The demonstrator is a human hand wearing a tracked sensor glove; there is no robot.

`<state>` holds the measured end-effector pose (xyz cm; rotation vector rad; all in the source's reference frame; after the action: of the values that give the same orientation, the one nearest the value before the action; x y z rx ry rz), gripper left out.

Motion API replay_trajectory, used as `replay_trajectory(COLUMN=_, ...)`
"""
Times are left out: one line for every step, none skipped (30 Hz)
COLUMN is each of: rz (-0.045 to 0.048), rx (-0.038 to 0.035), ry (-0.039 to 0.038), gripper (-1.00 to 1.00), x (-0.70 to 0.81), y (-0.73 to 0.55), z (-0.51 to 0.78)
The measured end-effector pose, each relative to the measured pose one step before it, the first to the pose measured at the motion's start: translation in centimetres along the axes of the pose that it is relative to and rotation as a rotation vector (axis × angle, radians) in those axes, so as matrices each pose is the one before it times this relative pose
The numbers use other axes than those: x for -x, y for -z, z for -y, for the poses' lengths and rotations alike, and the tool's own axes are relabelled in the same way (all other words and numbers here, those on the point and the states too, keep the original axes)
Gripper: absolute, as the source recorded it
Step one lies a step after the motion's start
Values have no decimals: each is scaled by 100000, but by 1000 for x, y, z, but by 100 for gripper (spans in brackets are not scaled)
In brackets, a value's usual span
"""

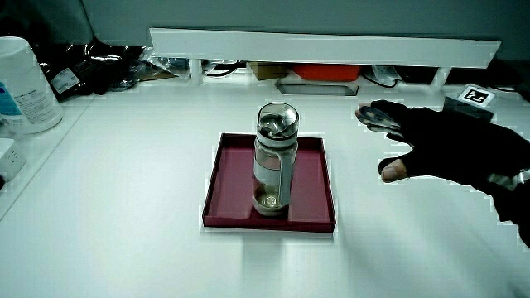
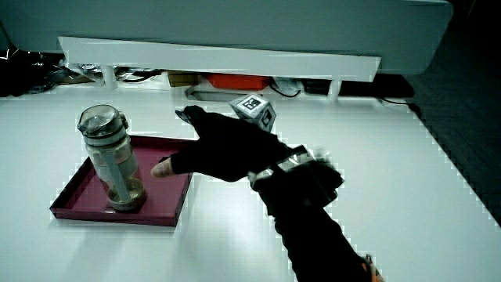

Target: Pick bottle

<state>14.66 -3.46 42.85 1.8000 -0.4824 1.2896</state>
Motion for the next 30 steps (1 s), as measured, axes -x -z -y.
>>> replay_trajectory(rz=-475, rx=701, ry=654, gripper=0, x=-4, y=214, z=-329)
replay_trajectory(rz=-518, rx=366, ry=2338, gripper=0, x=48, y=247, z=-333)
replay_trajectory(rz=-189, rx=212, ry=-2118, gripper=0, x=-309, y=212, z=-528)
replay_trajectory(rz=-18, rx=-75, ry=2799, gripper=0, x=47, y=229, z=-341)
replay_trajectory(rz=-980, rx=1639, ry=511, gripper=0, x=-94, y=262, z=-479)
replay_trajectory(rz=-858, rx=-360, ry=1681, gripper=0, x=65, y=287, z=-404)
replay_trajectory(rz=318, rx=314, ry=-3180, gripper=0, x=-310, y=212, z=-649)
replay_trajectory(rz=108, rx=149, ry=-69, gripper=0, x=-15, y=213, z=-457)
replay_trajectory(rz=-404, rx=653, ry=-4613, gripper=0, x=-238, y=163, z=-577)
replay_trajectory(rz=-549, rx=-229, ry=173, gripper=0, x=-111, y=155, z=-370)
replay_trajectory(rz=-1278, rx=140, ry=-493, gripper=0, x=-45, y=183, z=-352)
replay_trajectory(rz=-627, rx=-64, ry=-1502, gripper=0, x=-52, y=206, z=-413)
replay_trajectory(rz=-217, rx=231, ry=-1078, gripper=0, x=-280, y=172, z=-457)
replay_trajectory(rz=-1261, rx=744, ry=202, gripper=0, x=-120, y=243, z=-379)
replay_trajectory(rz=-142, rx=-89, ry=-363, gripper=0, x=-237, y=207, z=-374)
replay_trajectory(rz=-2827, rx=787, ry=3052, gripper=0, x=83, y=262, z=-135)
replay_trajectory(rz=364, rx=-163, ry=-9, gripper=0, x=-458, y=123, z=-424)
replay_trajectory(rz=-576, rx=-264, ry=590, gripper=0, x=-374, y=149, z=-373)
replay_trajectory(rz=-2336, rx=302, ry=-487, gripper=0, x=-354, y=189, z=-399)
replay_trajectory(rz=-1690, rx=220, ry=807, gripper=0, x=-291, y=201, z=-344)
replay_trajectory(rz=-1597, rx=789, ry=32, gripper=0, x=-242, y=237, z=-368)
replay_trajectory(rz=-1632, rx=740, ry=-940, gripper=0, x=-352, y=251, z=-409)
replay_trajectory(rz=584, rx=79, ry=654, gripper=0, x=-515, y=186, z=-419)
replay_trajectory(rz=-40, rx=525, ry=239, gripper=0, x=-319, y=274, z=-354)
replay_trajectory(rz=844, rx=-340, ry=-459, gripper=0, x=-480, y=180, z=-387)
replay_trajectory(rz=88, rx=49, ry=795, gripper=0, x=-257, y=209, z=-228)
replay_trajectory(rz=-336, rx=102, ry=9, gripper=0, x=-468, y=163, z=-293)
replay_trajectory(rz=-333, rx=-8, ry=1313, gripper=0, x=-248, y=177, z=-197)
replay_trajectory(rz=-1004, rx=243, ry=1532, gripper=0, x=-28, y=222, z=-137)
replay_trajectory(rz=669, rx=-256, ry=-408, gripper=0, x=-442, y=95, z=-364)
